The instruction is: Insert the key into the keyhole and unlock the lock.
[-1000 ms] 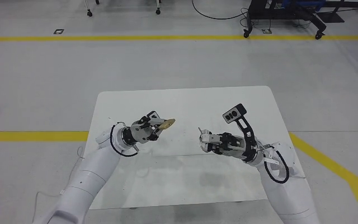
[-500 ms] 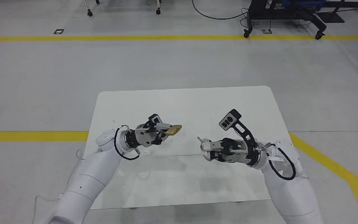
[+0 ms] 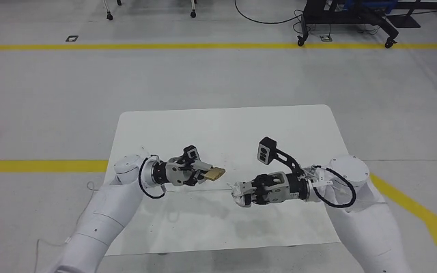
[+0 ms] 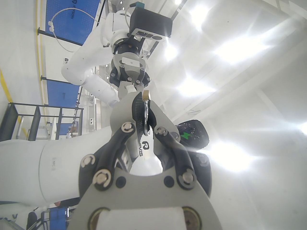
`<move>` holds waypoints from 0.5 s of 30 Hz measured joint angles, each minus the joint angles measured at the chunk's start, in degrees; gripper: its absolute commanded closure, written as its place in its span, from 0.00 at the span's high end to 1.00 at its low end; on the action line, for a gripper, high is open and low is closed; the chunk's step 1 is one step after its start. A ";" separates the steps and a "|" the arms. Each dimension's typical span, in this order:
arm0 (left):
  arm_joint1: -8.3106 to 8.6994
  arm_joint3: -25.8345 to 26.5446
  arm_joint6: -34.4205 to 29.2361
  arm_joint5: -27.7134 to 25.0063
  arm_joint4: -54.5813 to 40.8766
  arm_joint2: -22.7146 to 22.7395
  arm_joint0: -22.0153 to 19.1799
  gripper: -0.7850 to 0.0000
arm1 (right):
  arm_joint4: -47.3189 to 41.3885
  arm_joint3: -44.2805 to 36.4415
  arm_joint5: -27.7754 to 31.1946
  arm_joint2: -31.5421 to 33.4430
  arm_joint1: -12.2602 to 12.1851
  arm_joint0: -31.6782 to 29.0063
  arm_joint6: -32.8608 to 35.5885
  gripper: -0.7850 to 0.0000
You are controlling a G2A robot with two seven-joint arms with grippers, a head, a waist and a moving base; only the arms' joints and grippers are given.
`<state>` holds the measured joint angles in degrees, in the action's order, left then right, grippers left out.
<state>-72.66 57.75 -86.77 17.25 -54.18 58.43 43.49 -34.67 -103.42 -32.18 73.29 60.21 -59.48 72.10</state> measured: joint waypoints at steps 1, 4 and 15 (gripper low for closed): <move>0.07 0.14 -0.14 -0.09 0.29 0.05 0.11 0.00 | -0.54 0.16 -0.10 -0.32 -0.20 0.36 -0.10 0.00; 0.22 0.58 -0.51 -0.53 0.44 0.27 0.47 0.00 | -2.01 0.62 -0.47 -1.11 -0.79 1.16 -0.48 0.00; 0.56 2.07 -1.14 -1.16 1.67 0.22 1.05 0.00 | -6.72 1.30 -2.91 -4.48 -2.27 2.51 -2.92 0.00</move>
<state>-72.11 59.82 -87.91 16.09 -52.51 58.64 44.54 -41.38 -102.12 -35.09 68.81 57.94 -56.97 69.19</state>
